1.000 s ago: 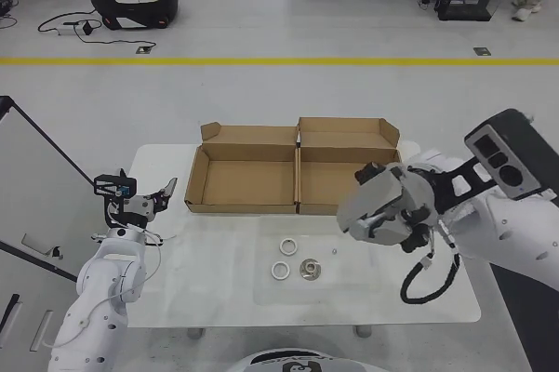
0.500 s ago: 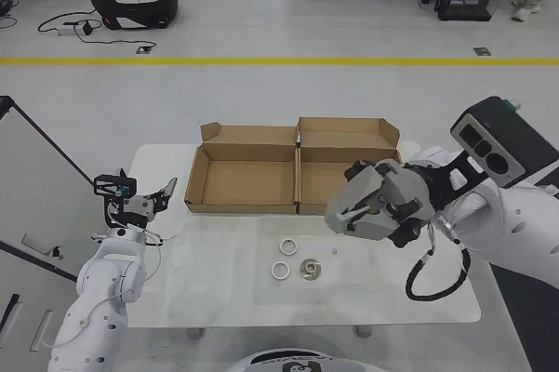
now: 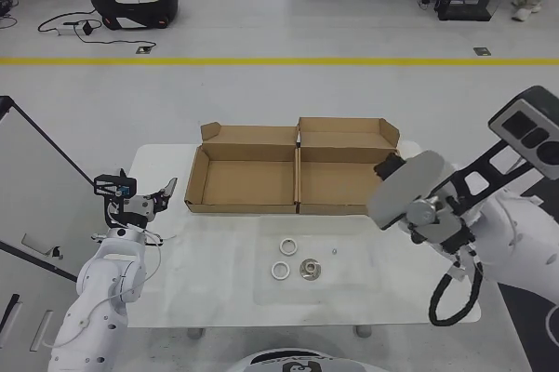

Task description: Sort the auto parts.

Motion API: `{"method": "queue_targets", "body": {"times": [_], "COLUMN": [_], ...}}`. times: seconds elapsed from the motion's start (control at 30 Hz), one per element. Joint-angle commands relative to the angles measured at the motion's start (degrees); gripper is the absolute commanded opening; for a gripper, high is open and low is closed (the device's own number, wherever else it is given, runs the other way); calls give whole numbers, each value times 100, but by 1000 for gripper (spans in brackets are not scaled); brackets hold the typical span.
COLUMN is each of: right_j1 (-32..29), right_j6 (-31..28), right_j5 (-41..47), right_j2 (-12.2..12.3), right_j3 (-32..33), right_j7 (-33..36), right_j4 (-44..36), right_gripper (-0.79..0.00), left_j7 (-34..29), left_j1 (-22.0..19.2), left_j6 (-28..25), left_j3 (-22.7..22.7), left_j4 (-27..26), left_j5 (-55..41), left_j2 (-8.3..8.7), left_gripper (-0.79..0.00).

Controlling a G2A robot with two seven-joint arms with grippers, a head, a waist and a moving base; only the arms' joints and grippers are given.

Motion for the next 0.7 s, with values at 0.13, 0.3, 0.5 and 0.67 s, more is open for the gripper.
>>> {"method": "queue_targets", "body": {"times": [0.13, 0.3, 0.5, 0.67], "right_j1": [-137, -254, -401, -493], "right_j6": [0, 0, 4, 320], "right_j5": [-160, -182, -163, -1], "right_j2": [-115, -165, -185, -203], "right_j3": [114, 211, 385, 532], "right_j7": [158, 585, 1297, 1888], "right_j4": [217, 473, 673, 609], "right_gripper": [-785, -785, -785, -785], "left_j7": [0, 0, 0, 0], "left_j1": [0, 0, 0, 0], "left_j6": [0, 0, 0, 0], "left_j3": [0, 0, 0, 0], "left_j4": [0, 0, 0, 0], "left_j5": [0, 0, 0, 0], "left_j2": [0, 0, 0, 0], "left_gripper": [0, 0, 0, 0]}}
